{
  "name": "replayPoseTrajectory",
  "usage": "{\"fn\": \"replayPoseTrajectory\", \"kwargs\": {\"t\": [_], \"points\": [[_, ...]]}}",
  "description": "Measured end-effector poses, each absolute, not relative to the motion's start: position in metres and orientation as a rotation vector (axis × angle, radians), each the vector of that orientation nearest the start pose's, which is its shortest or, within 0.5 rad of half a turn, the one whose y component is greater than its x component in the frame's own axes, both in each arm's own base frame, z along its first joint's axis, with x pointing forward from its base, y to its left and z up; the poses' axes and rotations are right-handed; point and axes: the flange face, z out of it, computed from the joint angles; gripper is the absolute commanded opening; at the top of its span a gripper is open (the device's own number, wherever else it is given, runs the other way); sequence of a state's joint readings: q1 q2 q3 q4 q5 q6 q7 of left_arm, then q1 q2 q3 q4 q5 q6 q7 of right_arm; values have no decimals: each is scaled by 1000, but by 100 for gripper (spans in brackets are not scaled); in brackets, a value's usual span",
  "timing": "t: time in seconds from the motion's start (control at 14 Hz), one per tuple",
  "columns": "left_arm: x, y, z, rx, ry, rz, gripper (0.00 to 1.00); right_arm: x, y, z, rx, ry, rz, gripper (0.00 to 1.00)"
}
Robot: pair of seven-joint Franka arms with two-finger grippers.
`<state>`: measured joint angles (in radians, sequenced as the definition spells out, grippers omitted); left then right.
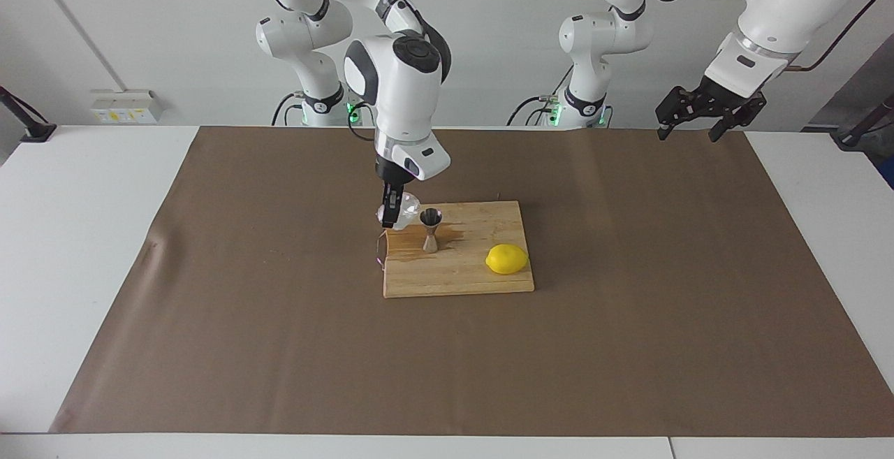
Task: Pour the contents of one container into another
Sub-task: 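Carry the white cup with the right gripper over the metal cup, then tilt the white cup with the right gripper to pour into the metal cup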
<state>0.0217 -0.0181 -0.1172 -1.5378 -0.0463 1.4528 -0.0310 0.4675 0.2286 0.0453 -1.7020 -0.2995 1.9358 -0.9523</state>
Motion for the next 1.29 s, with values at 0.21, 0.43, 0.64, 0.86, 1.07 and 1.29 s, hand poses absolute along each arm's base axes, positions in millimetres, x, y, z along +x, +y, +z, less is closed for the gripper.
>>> {"fn": "replayPoseTrajectory", "kwargs": {"t": [0.21,0.43,0.64,0.86,1.07,1.29], "points": [[534,-57,640,-3178,109,111,100,554,304,454,-2422,-2425,116,0],[534,-57,640,-3178,109,111,100,549,313,449,-2407,-2485,158,0],[534,-57,640,-3176,109,104,100,546,318,446,-2398,-2531,190,0],[540,-55,644,-3174,101,24,100,543,322,439,-2382,-2570,231,0],[542,-54,646,-3174,99,-2,100,539,324,430,-2366,-2596,275,0],[542,-54,642,-3173,99,11,100,531,328,424,-2380,-2600,328,0]]}}
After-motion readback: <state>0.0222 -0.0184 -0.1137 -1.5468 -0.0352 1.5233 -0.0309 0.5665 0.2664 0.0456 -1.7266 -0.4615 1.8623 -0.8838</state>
